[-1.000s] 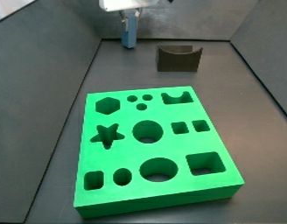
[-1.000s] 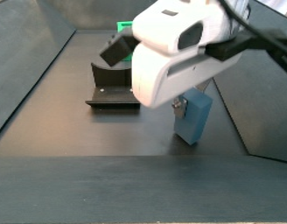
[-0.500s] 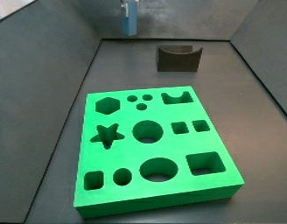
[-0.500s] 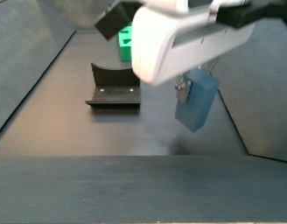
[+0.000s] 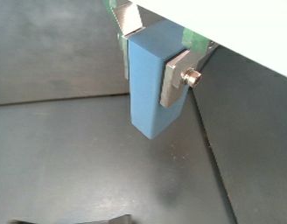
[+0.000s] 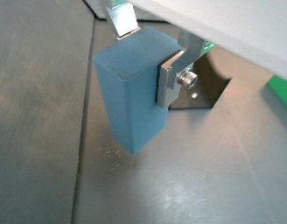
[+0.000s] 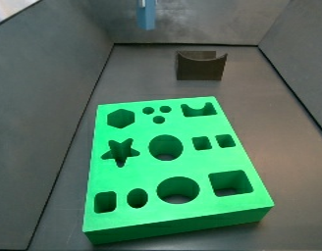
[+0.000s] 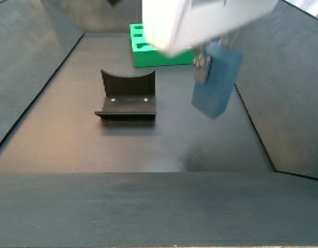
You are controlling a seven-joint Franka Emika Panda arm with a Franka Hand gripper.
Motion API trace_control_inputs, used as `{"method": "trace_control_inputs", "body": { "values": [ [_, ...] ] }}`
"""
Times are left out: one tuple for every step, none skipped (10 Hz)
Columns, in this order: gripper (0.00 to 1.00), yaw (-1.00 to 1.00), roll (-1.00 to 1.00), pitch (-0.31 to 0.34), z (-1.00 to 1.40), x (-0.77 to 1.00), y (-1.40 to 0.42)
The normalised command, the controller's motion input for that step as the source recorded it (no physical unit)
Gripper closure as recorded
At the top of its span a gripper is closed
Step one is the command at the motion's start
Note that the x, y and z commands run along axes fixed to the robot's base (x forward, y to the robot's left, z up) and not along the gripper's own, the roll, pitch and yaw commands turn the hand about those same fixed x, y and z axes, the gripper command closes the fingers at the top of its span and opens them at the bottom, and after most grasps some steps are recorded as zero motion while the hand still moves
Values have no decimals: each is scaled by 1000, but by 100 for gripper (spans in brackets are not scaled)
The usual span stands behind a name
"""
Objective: Pick up the rectangle object. Move up. Move to above the board. Insert the rectangle object.
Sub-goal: Move to above the board.
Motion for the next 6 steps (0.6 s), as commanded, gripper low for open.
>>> {"method": "trace_control_inputs", "body": {
  "values": [
    [100,56,91,70,1000,6,-209],
    [100,37,82,70,1000,0,-168],
    [100,31,83,76,861,2,-117],
    [100,29,79,83,761,2,-89],
    [100,23,74,95,565,8,-44],
    [100,21,73,104,468,10,-33]
  ]
}}
